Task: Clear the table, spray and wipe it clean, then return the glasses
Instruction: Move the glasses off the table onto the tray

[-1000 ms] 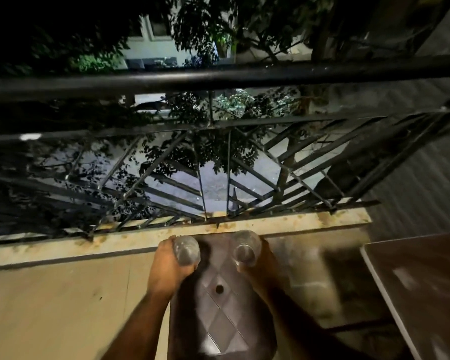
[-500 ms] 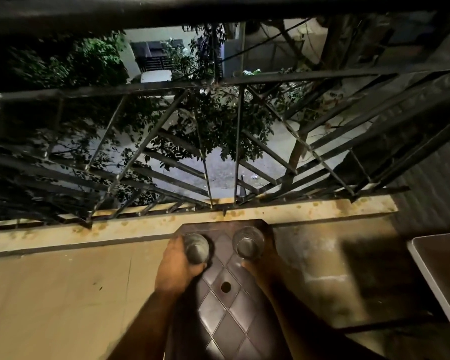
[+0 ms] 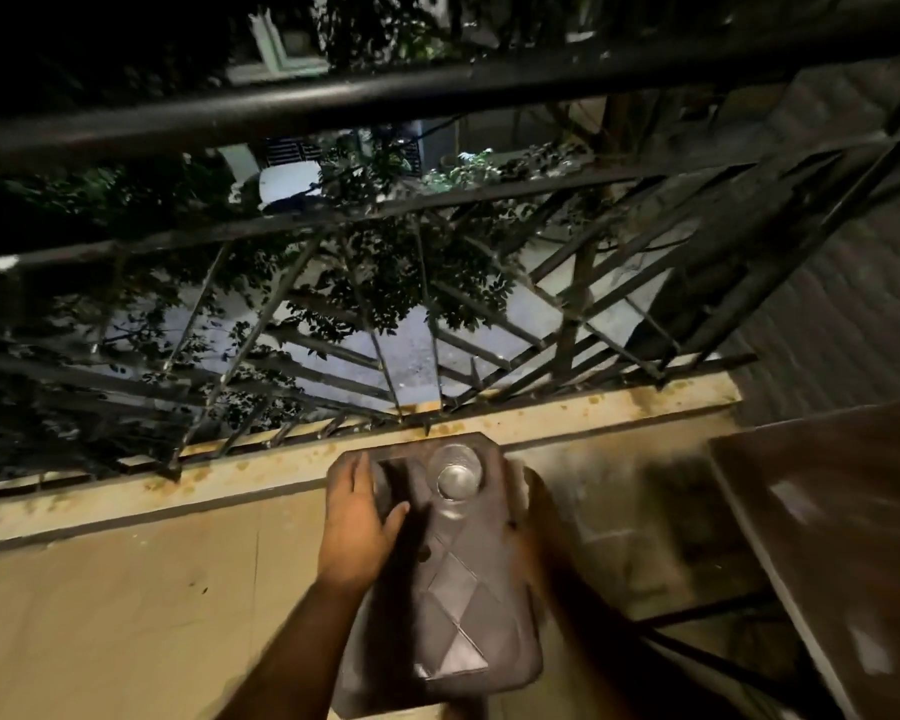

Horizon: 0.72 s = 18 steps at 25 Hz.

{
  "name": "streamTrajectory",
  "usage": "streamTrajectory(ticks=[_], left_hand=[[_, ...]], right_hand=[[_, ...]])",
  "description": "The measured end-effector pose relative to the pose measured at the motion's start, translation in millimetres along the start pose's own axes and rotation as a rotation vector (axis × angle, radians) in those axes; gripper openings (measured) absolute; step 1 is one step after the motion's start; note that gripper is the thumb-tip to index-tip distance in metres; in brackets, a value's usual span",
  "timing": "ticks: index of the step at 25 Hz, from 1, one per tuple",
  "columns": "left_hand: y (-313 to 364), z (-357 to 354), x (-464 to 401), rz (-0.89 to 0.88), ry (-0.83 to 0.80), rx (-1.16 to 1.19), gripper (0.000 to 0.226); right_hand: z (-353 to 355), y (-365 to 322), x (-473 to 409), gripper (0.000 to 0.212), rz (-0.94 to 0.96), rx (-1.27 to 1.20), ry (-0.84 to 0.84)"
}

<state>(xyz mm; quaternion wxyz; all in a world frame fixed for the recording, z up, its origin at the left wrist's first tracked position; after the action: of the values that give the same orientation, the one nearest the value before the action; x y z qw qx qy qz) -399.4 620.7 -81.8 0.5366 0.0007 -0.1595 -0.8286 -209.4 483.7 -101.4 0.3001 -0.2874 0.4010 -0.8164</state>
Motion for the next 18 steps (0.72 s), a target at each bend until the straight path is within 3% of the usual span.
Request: streamTrajectory(ticks=[3, 6, 10, 13, 16, 18], left_hand=[[83.0, 31.9, 25.9, -0.196, 0.043, 0.052, 0.05], [208.3, 54.8, 67.5, -0.472, 0.012, 0.152, 0.039], [377.5, 56.2, 150.7, -0.78, 0.005, 0.216, 0.033], [467.7, 43.6, 223.8, -0.951, -0.061, 0.227, 0.027], [532.1, 14.5, 298.7, -1.136, -0.162, 0.206, 0.024], [556.8, -12.4, 335.8, -1.206, -0.249, 0.173, 0.026]], right_hand=[[78.9, -35.9, 37.8, 0.044, 0.174, -0.076, 0.18], [188.5, -27.4, 75.6, 0.035, 0.198, -0.064, 0.28], [350.6, 20.0, 156.1, 0.026, 0.049, -0.069, 0.529], [443.6, 70.5, 234.0, 0.022, -0.071, -0.202, 0.758], [505.2, 125.3, 316.6, 0.023, -0.19, -0.242, 0.941], [520.4, 157.6, 364.5, 0.026, -0.302, -0.213, 0.964]])
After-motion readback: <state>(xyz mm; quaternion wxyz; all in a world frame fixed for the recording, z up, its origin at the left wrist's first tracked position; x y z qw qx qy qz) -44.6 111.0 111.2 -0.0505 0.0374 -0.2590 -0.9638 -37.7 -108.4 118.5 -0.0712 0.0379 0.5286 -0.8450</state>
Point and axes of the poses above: each hand's wrist, its own x-axis away from the middle knuckle, its own z-axis out of the back of the hand, y = z × x, the point moved 4 cm from there along -x, towards the middle knuckle, and after that the axes turned 15 degrees about -x, right-handed, at the moved point
